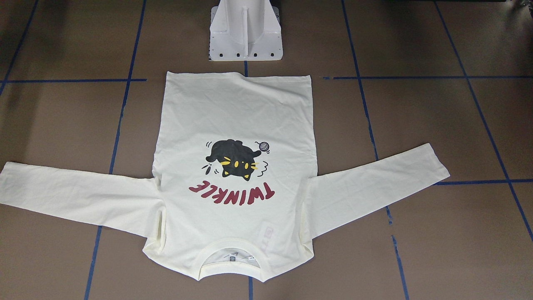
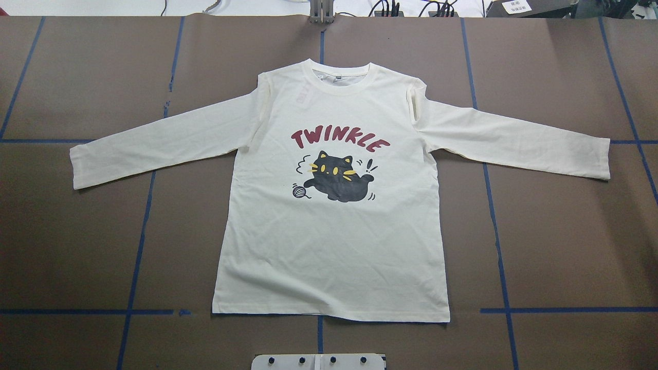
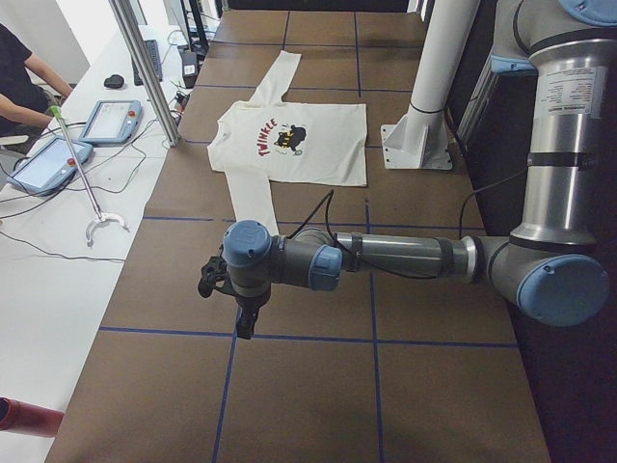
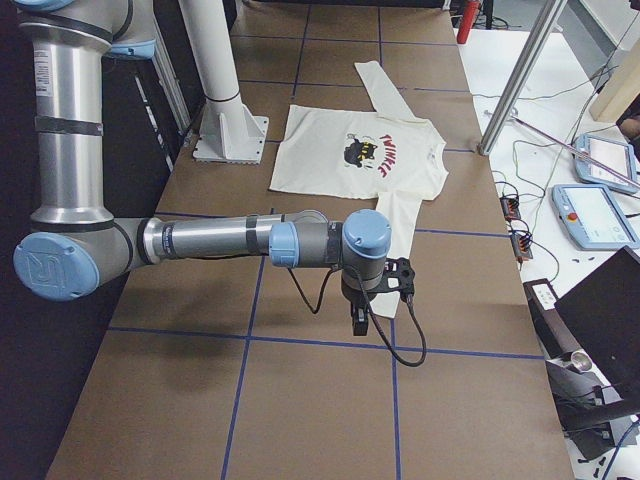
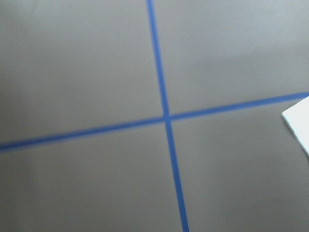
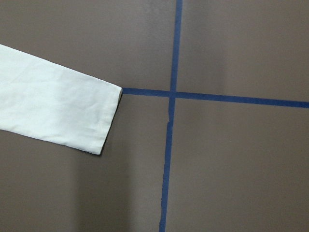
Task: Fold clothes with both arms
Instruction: 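Move the right gripper toward the cuff of the sleeve nearest it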
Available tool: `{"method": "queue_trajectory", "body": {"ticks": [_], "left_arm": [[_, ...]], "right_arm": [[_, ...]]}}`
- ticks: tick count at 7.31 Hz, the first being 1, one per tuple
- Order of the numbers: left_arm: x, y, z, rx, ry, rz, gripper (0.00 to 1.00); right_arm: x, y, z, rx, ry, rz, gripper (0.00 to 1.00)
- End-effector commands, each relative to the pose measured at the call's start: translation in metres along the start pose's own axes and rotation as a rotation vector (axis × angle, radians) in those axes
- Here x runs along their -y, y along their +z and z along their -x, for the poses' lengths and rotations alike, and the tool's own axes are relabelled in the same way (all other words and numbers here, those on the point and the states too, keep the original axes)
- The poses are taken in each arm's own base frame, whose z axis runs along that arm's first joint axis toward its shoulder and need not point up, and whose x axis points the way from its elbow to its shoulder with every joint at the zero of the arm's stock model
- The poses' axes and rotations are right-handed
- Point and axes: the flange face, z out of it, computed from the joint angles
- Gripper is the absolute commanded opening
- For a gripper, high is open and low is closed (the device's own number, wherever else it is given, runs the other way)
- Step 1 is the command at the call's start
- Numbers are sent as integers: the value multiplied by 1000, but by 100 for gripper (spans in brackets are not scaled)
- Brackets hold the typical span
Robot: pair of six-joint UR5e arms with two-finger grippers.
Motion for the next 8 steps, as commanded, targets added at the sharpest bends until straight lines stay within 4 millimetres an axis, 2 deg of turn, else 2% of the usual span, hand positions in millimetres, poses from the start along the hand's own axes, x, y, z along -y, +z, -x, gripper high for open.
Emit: {"method": "queue_trajectory", "body": {"ticks": [1, 2, 3, 4, 5, 6, 8], "left_arm": [[4, 11, -2, -27, 53, -57, 100], [19, 8, -5, -28, 31, -64, 100], [20, 8, -7, -31, 35, -64, 100], [21, 11, -9, -32, 10, -59, 100], [23, 10, -11, -32, 9, -65, 100], [23, 9, -13, -35, 12, -68, 100], [24, 7, -15, -37, 18, -73, 100]], "right_arm": [[27, 70, 69, 45, -62, -23, 100], [44, 109, 101, 80, -62, -49, 100], [66, 148, 122, 82, -13, -50, 100], [87, 171, 137, 55, -13, -68, 100], [93, 185, 133, 12, -5, -62, 100], [91, 192, 124, -1, 1, -52, 100], [88, 188, 92, 1, 43, -42, 100]]}}
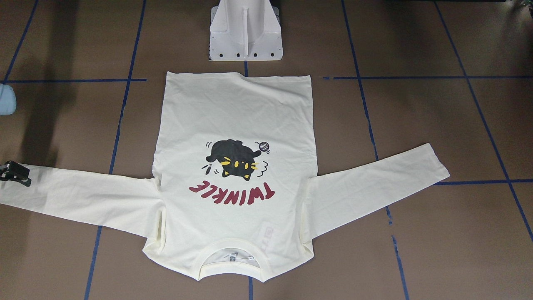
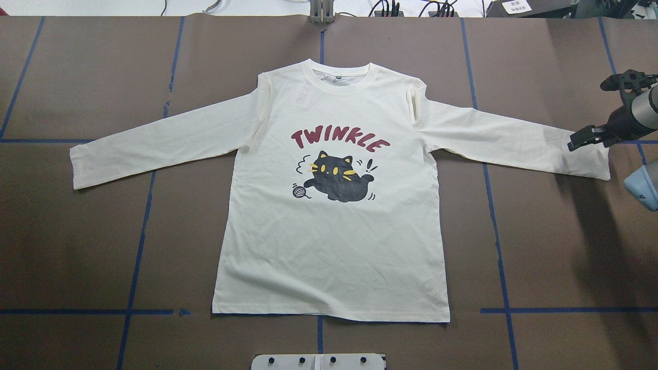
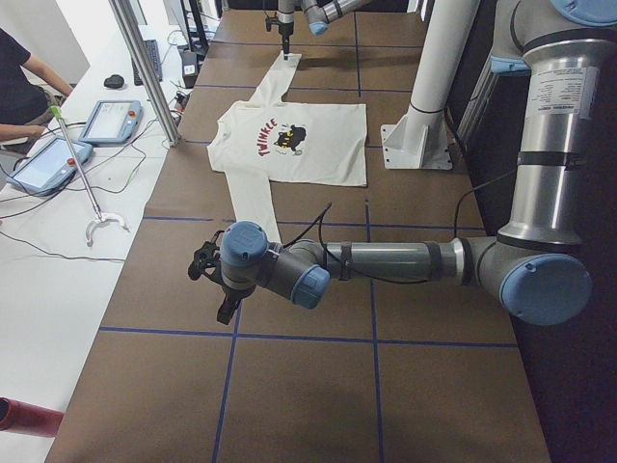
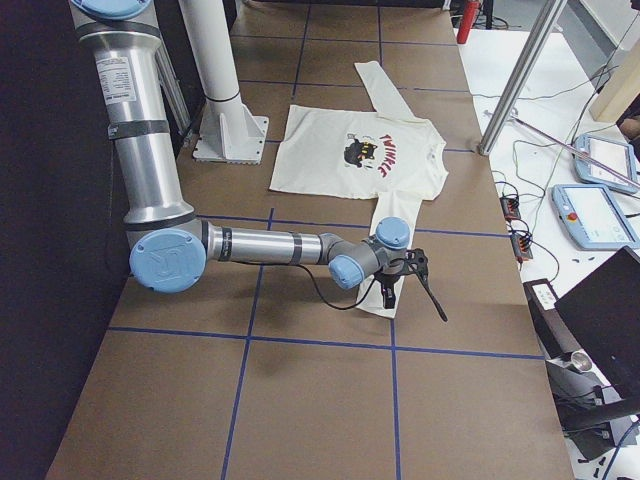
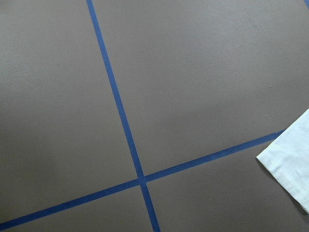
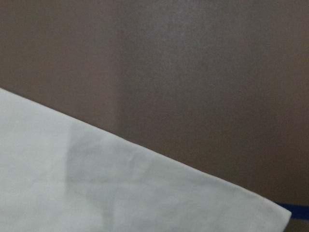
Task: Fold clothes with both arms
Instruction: 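Move the right gripper toward the cuff of the sleeve nearest it, then close the right gripper on the sleeve cuff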
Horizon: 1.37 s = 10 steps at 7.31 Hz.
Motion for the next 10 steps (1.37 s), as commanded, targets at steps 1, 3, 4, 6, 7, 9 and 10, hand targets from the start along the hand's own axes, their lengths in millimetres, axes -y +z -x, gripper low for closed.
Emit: {"method": "queue_trajectory", "body": {"ticks": [1, 3, 4, 6, 7, 9, 10], "left_arm": [[1, -1, -1, -1, 1, -2, 100], [1, -1, -1, -1, 4, -3, 100], [0, 0, -1, -1, 3, -2, 100], [-1, 0, -1, -3, 6, -3, 100], [-1, -1, -1, -3, 7, -4, 100], [0, -1, -2, -3, 8, -5, 100], [0, -1, -2, -3, 8, -5, 100]], "right_arm": [[-7, -5, -31, 13, 32, 16, 100], [-9, -2, -34, 10, 37, 21, 100], [-9, 0, -34, 7, 44, 25, 100], [-12, 3, -40, 1, 55, 32, 100], [-12, 3, -39, 4, 55, 33, 100], [-14, 7, -41, 1, 59, 40, 100], [-15, 8, -42, 1, 61, 43, 100]]}}
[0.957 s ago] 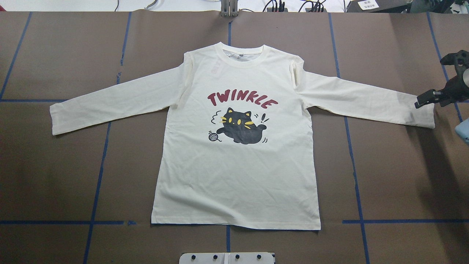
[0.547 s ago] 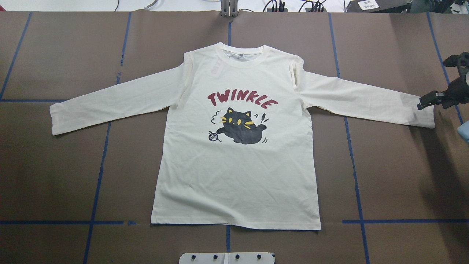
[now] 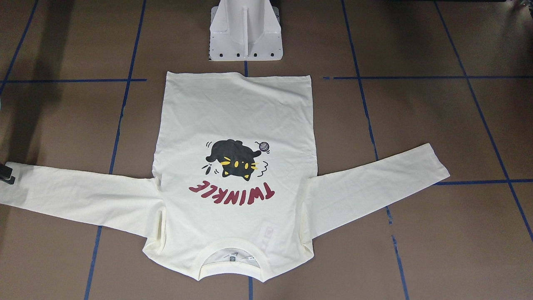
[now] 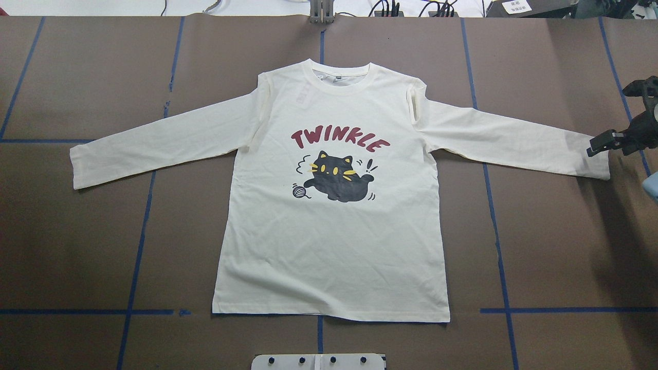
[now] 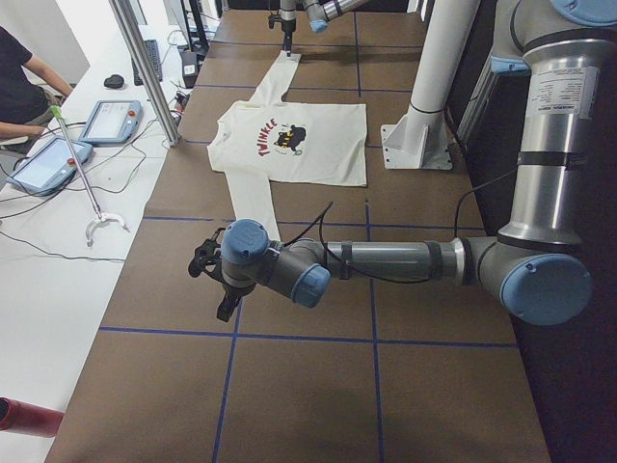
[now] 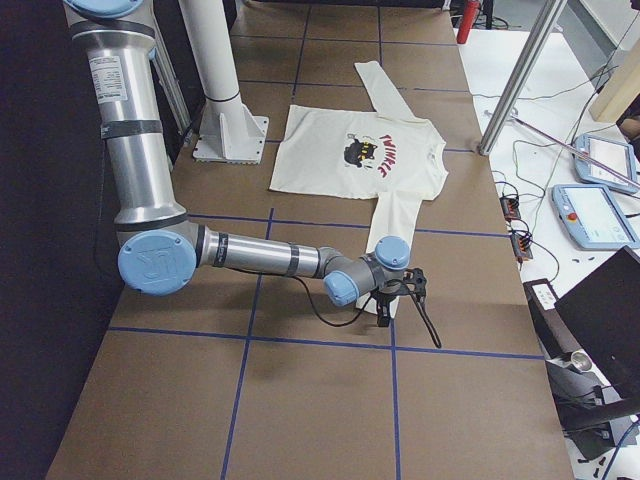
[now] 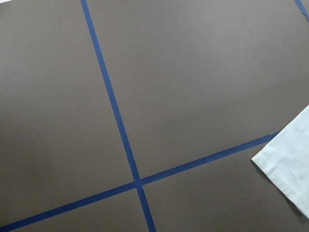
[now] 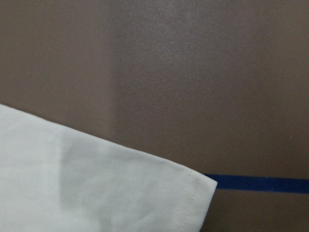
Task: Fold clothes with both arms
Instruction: 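Close the right gripper on the sleeve cuff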
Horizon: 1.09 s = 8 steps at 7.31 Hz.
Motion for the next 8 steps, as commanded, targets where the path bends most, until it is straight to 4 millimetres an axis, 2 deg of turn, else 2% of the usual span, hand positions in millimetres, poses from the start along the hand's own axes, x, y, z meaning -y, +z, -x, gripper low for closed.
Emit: {"method": "queue_trajectory", "body": {"ticks": [1, 3, 4, 5, 8], "left_arm": [[0, 0, 0, 0, 1, -1, 100], [-1, 0, 0, 0, -1, 0, 100], [-1, -1, 0, -5, -1, 0, 100], [-2, 0, -3, -33, -3, 4, 100], [-1, 0, -4, -38, -3, 3, 100]], "right_arm": [[-1, 2, -1, 0, 4, 6, 94], [-2, 3, -1, 6, 3, 12, 24], [-2, 3, -1, 8, 5, 13, 5], [-2, 2, 1, 14, 3, 14, 1], [2, -2, 14, 59, -8, 26, 0]]}}
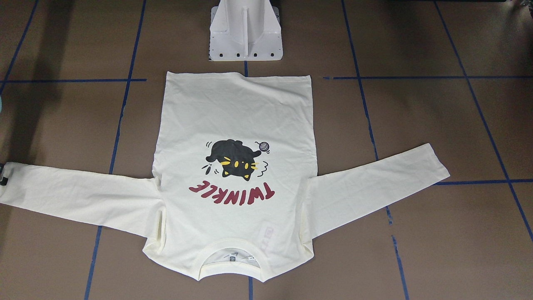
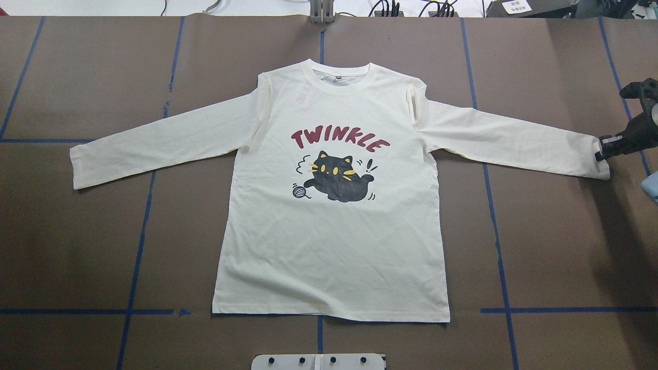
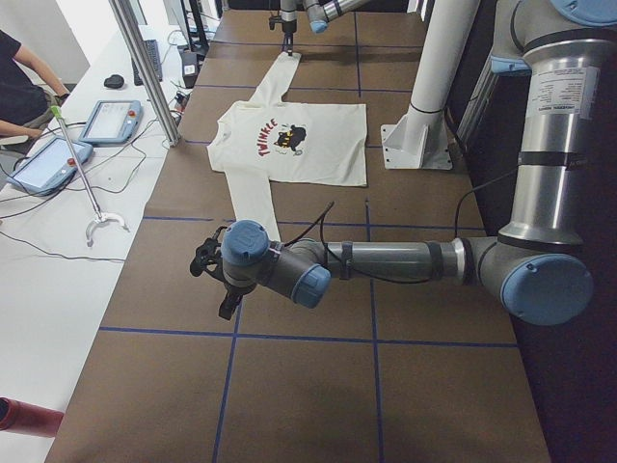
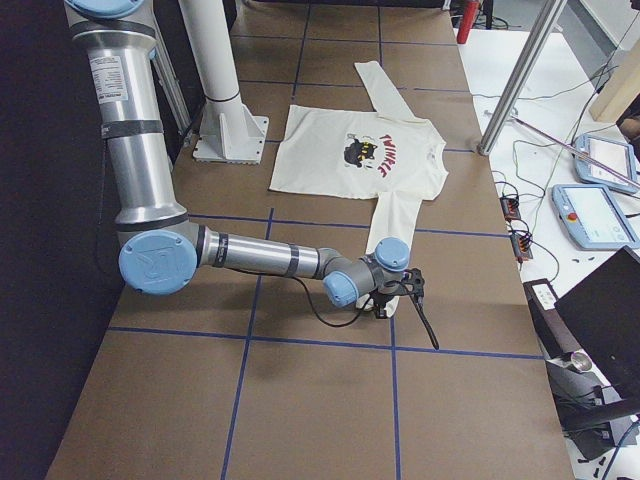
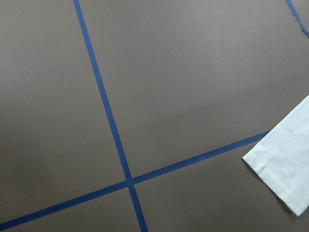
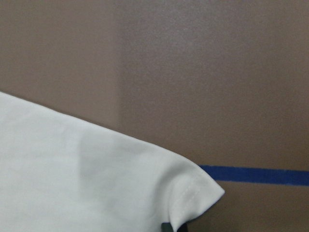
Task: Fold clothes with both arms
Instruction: 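Close the right gripper on the sleeve cuff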
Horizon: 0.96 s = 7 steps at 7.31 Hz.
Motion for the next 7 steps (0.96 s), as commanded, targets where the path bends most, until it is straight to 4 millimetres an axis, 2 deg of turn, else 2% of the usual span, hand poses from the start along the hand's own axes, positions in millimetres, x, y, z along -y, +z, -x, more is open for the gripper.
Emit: {"method": "queue_trajectory", "body": {"ticks": [1, 2, 3, 4, 5, 7], "left_arm": [[1, -2, -2, -2, 3, -4, 100], [2, -2, -3, -2, 5, -5, 100], [1, -2, -3, -2, 5, -5, 100], [1, -4, -5, -3, 7, -7, 100], [4, -8, -9, -12, 10, -12, 100], [5, -14, -16, -21, 16, -20, 100]], "right_arm": [[4, -8, 16, 65, 7, 15, 0], [8, -28, 42, 112, 90, -4, 0], [14, -65, 86, 162, 140, -56, 0], [27, -90, 126, 208, 147, -83, 0], [52, -105, 171, 268, 157, -67, 0], [115, -126, 293, 333, 203, -56, 0]]}}
